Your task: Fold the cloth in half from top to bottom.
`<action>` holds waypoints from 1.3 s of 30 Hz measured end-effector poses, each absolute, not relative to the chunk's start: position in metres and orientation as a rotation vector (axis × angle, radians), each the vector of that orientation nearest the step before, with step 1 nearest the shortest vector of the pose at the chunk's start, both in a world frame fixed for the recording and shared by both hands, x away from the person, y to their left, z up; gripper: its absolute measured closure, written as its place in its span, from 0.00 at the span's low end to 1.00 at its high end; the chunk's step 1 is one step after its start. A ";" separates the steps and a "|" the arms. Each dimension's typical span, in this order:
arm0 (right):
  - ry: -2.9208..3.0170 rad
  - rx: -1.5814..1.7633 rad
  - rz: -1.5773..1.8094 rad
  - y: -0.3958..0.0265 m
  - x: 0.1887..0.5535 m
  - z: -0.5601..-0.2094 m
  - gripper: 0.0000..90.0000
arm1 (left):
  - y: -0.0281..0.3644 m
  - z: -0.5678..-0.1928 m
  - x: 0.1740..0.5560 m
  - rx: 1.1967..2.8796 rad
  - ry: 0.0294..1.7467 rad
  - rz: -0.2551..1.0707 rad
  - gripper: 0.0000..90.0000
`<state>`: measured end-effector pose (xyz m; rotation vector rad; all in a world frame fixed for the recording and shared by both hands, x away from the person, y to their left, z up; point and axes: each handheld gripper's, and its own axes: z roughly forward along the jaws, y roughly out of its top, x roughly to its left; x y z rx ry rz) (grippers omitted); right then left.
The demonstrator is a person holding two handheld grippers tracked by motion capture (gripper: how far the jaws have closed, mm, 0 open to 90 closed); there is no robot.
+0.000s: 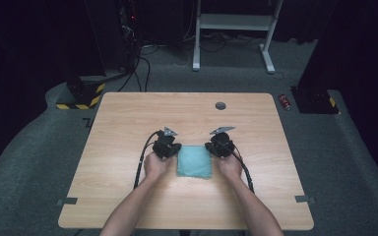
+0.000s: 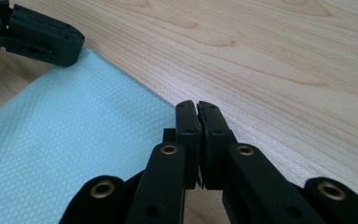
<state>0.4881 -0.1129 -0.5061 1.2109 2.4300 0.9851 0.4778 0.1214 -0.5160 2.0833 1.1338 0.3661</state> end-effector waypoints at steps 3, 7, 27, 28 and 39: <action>2.433 1.227 0.977 -0.113 0.488 -0.507 0.97 | 0.122 -0.517 0.479 2.069 1.138 0.356 0.98; 2.432 1.249 0.988 -0.114 0.489 -0.508 0.96 | 0.125 -0.517 0.479 2.053 1.161 0.341 0.91; 2.392 1.225 1.097 -0.133 0.473 -0.498 0.78 | 0.141 -0.492 0.462 2.019 1.140 0.379 0.58; 2.390 1.222 1.098 -0.135 0.473 -0.497 0.78 | 0.141 -0.491 0.461 2.013 1.138 0.383 0.58; 2.349 1.216 1.156 -0.149 0.458 -0.489 0.76 | 0.145 -0.480 0.445 1.993 1.095 0.383 0.52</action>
